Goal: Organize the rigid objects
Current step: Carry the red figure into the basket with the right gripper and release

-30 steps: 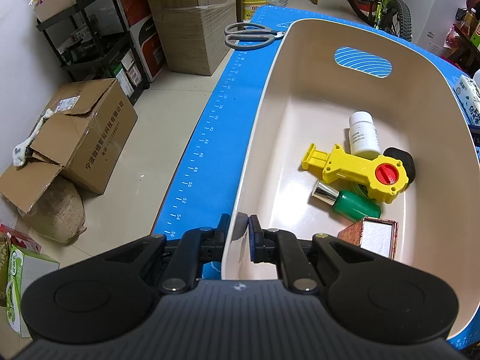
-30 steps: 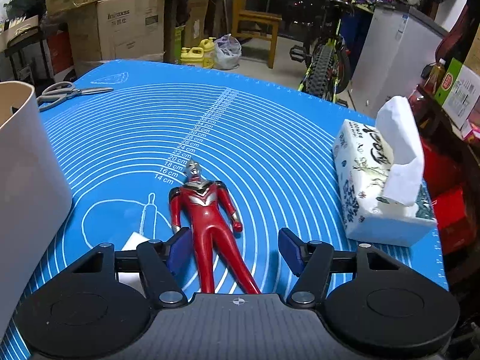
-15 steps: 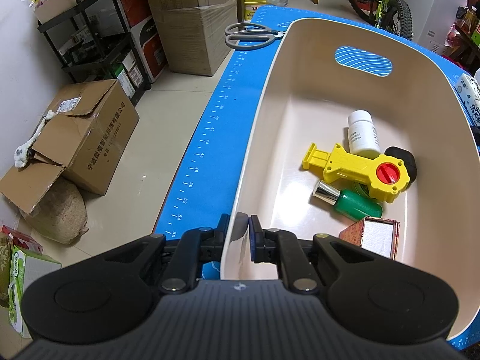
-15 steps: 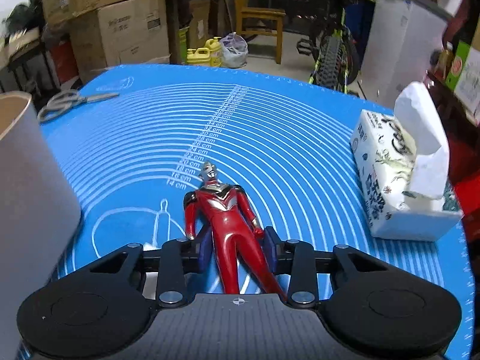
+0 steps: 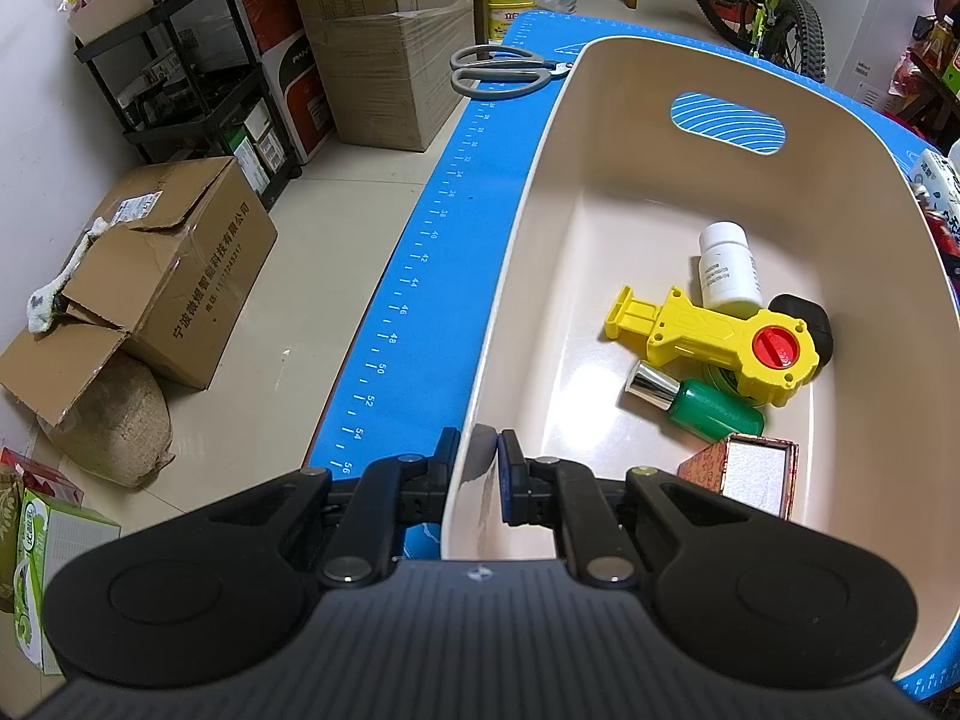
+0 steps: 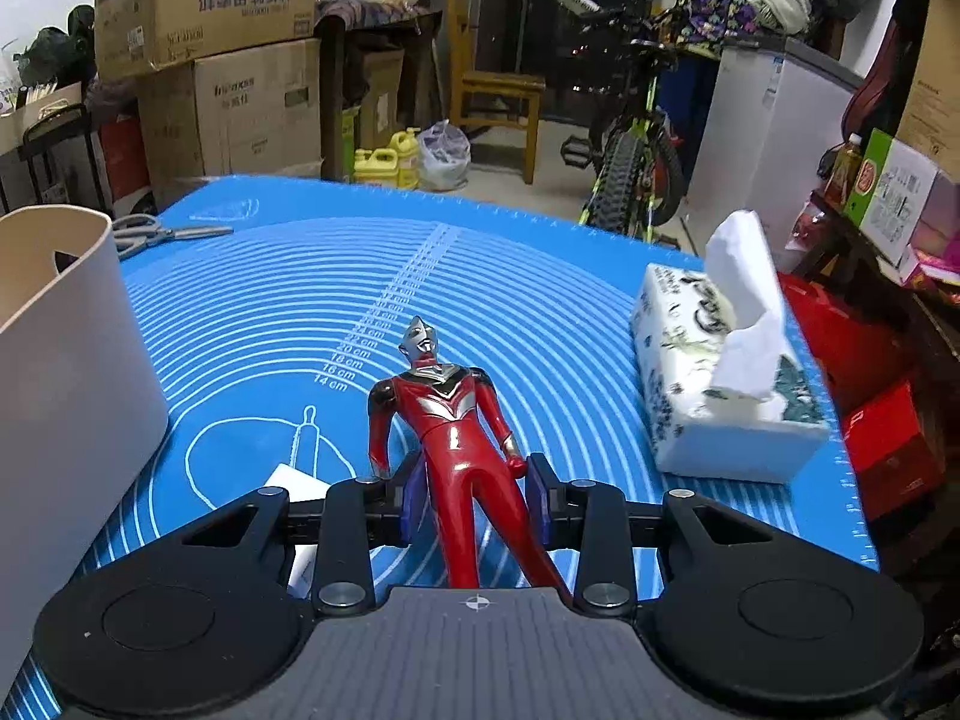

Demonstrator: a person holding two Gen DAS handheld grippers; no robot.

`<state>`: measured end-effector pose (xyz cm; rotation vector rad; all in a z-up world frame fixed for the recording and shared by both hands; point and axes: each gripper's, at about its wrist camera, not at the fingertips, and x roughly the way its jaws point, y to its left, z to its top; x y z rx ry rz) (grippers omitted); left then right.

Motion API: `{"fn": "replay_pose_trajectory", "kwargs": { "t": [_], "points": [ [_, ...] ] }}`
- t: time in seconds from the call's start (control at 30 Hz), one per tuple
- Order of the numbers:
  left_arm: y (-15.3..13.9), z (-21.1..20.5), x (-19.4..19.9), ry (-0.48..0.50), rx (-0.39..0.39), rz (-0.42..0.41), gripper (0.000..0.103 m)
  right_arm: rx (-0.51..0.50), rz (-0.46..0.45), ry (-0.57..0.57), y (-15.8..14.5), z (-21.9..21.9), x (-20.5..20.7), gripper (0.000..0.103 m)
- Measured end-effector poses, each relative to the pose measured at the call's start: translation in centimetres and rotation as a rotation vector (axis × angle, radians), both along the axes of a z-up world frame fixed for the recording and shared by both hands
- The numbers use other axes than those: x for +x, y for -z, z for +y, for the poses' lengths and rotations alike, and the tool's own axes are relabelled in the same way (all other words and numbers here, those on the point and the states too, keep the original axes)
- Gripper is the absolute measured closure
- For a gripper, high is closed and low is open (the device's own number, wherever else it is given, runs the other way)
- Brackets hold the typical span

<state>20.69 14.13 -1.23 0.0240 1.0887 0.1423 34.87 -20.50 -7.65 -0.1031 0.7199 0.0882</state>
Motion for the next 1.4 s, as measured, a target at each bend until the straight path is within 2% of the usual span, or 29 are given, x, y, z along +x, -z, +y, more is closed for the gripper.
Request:
{"fn": "replay_pose_trajectory", "kwargs": {
  "t": [0.33,0.73,1.07,1.4],
  "points": [
    [0.0,0.0,0.0,0.0,-0.001,0.0,0.088,0.02,-0.077,0.001,-2.9,-0.5,-2.8,0.061],
    [-0.2,0.1,0.1,-0.008,0.0,-0.001,0.088,0.046,-0.191,-0.086,-8.0,2.4,-5.6,0.061],
    [-0.3,0.1,0.1,-0.011,-0.01,-0.001,0.088,0.065,-0.237,-0.208,-11.7,7.3,-7.2,0.061],
    [-0.3,0.2,0.1,-0.011,-0.01,-0.001,0.088,0.096,-0.206,-0.334,-12.5,14.4,-8.1,0.061]
  ]
}}
